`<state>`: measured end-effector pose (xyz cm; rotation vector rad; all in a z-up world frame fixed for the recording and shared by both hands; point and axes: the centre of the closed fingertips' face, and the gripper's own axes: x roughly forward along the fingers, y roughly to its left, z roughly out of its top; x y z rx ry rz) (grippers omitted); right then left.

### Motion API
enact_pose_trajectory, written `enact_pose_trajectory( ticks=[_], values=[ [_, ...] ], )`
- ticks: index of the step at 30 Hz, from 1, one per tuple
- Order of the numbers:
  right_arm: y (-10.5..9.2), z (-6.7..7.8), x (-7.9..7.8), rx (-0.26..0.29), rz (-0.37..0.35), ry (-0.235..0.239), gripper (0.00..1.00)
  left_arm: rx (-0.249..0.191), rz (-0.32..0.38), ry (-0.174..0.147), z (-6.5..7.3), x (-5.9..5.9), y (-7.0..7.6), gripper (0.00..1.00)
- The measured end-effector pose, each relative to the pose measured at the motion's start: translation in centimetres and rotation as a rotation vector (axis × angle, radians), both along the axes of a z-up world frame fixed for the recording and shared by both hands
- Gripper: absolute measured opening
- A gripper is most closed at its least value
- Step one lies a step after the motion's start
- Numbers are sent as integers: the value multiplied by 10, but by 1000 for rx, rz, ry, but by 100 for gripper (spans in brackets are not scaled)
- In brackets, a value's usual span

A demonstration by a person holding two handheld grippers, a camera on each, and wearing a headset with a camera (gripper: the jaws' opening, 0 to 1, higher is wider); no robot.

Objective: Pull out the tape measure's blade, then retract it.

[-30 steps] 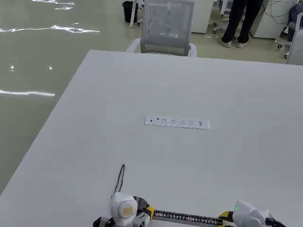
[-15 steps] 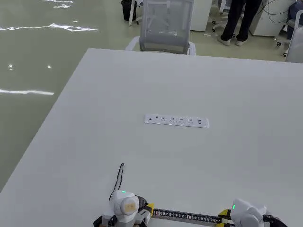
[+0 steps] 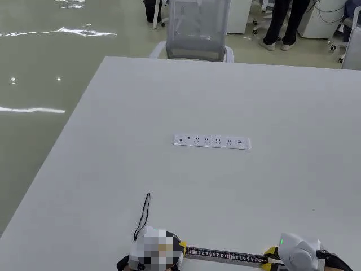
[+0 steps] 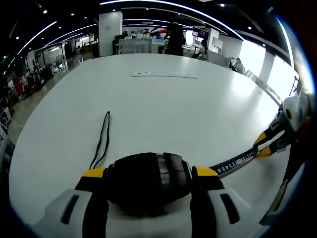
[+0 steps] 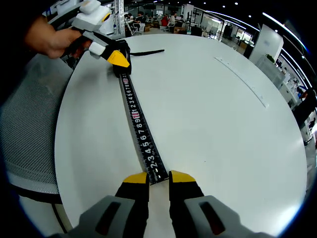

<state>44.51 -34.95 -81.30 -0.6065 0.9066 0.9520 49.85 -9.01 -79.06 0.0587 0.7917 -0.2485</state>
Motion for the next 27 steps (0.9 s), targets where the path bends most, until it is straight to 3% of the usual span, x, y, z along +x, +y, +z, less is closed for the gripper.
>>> enact_pose_trajectory(
  ticks=[1,6,15,27],
  values=[
    [0,0,0,-2,-1,1,14,21,-13,-1,0,-1,0,64],
    [0,0,-1,-5,0,1,13,40,-22,-5,-3,-1,0,63],
    [0,1,-2,-14,11,-4,13,40,-34,-27,-1,-1,0,63],
    [-1,1,-2,-3,8,-3,13,34,-34,-30,-1,-2,0,63]
  ],
)
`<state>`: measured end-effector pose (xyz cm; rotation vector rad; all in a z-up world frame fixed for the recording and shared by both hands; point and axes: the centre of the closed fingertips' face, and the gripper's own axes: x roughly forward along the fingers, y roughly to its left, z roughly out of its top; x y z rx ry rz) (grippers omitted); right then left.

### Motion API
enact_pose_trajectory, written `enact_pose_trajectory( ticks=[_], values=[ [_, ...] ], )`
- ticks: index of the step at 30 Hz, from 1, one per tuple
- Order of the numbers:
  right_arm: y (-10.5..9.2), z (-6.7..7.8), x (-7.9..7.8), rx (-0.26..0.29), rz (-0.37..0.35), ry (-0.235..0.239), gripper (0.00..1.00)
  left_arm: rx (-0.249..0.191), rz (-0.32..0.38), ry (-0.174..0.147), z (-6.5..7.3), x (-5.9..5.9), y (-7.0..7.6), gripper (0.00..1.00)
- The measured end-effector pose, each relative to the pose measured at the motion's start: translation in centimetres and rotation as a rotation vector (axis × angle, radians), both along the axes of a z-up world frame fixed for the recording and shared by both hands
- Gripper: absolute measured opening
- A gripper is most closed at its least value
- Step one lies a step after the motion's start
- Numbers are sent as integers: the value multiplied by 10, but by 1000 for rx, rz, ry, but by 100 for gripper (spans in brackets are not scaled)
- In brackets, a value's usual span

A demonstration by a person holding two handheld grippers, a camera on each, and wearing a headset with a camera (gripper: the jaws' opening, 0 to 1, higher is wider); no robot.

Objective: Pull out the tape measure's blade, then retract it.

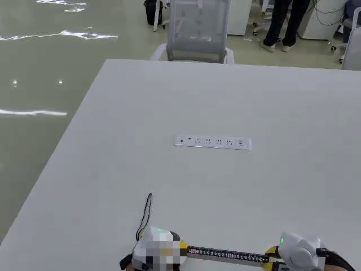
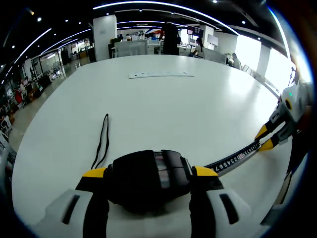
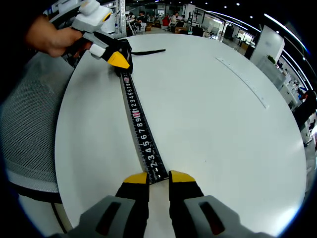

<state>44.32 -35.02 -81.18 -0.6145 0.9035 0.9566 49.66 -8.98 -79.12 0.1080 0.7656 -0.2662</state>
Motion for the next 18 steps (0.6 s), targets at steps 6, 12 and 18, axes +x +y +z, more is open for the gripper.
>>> enact_pose_trajectory(
  ticks=[6,12,18],
  values=[
    [0,0,1,3,-3,3,14,-5,-2,5,0,0,-1,63],
    [1,-1,1,3,-3,6,13,-3,-4,5,0,0,0,63],
    [4,0,2,20,8,4,13,-5,-5,8,0,0,-1,63]
  ],
)
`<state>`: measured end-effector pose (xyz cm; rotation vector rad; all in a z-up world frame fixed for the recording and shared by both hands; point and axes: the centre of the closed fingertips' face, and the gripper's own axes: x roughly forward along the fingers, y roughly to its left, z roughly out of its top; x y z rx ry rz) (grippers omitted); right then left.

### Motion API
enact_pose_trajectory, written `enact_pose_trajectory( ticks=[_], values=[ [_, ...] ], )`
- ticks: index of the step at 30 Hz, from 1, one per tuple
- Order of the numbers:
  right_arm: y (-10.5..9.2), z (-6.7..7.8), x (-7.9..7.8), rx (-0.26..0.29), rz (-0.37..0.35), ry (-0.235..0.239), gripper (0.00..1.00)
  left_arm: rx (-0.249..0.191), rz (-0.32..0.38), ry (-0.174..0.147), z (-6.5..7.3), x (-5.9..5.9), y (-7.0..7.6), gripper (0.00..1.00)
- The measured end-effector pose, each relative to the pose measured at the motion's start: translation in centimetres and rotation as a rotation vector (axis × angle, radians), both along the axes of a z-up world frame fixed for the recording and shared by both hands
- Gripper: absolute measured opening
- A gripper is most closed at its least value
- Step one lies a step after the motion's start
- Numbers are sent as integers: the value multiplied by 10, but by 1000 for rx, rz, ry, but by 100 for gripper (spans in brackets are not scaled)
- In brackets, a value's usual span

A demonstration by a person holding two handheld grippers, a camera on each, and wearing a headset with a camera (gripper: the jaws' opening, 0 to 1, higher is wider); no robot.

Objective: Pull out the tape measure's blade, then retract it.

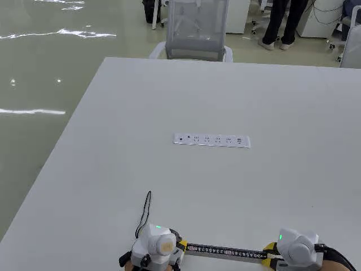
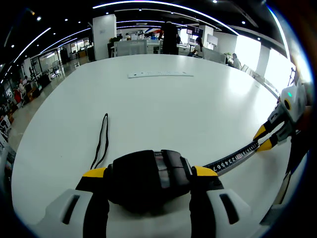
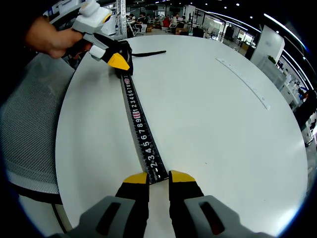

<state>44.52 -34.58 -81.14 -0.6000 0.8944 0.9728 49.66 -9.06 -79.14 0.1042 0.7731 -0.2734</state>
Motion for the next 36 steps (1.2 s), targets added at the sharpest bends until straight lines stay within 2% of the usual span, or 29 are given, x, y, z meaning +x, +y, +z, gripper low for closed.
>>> enact_pose_trajectory(
  ticks=[36],
  values=[
    [15,-2,3,17,12,41,15,-4,-14,10,0,-1,-1,63]
  ],
)
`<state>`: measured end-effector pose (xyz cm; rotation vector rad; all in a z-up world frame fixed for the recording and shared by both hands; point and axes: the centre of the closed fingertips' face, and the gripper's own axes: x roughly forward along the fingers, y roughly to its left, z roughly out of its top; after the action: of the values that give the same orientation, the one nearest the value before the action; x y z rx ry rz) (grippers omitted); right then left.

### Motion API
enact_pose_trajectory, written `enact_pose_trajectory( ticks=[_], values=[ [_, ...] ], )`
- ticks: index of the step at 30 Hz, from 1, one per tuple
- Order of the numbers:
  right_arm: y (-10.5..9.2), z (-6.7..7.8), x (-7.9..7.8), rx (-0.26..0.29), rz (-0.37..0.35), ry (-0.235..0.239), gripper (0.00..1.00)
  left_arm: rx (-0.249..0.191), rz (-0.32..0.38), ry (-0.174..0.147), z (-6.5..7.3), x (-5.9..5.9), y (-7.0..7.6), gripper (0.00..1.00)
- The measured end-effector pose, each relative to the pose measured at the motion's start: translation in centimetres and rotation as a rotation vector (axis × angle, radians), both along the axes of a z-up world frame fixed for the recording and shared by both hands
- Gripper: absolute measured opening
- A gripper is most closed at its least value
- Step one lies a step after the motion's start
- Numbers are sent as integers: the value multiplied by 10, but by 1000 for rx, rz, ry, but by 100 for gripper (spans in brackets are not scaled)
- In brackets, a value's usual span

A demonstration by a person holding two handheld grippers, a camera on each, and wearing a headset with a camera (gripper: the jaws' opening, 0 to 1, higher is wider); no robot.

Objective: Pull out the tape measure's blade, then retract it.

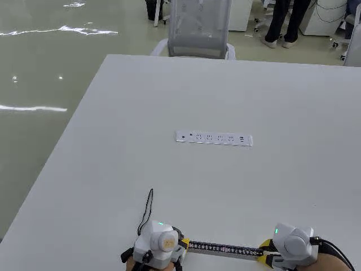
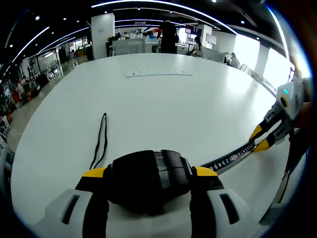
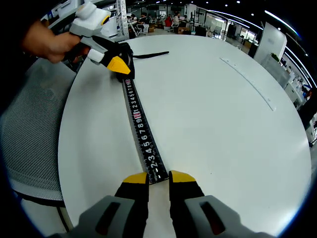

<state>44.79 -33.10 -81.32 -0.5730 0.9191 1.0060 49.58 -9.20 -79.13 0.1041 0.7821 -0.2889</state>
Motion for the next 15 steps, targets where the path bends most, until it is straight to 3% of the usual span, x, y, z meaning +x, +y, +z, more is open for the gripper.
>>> enact_pose_trajectory(
  ticks=[15],
  values=[
    [8,0,0,5,9,13,14,-2,3,2,0,1,1,64]
  ],
)
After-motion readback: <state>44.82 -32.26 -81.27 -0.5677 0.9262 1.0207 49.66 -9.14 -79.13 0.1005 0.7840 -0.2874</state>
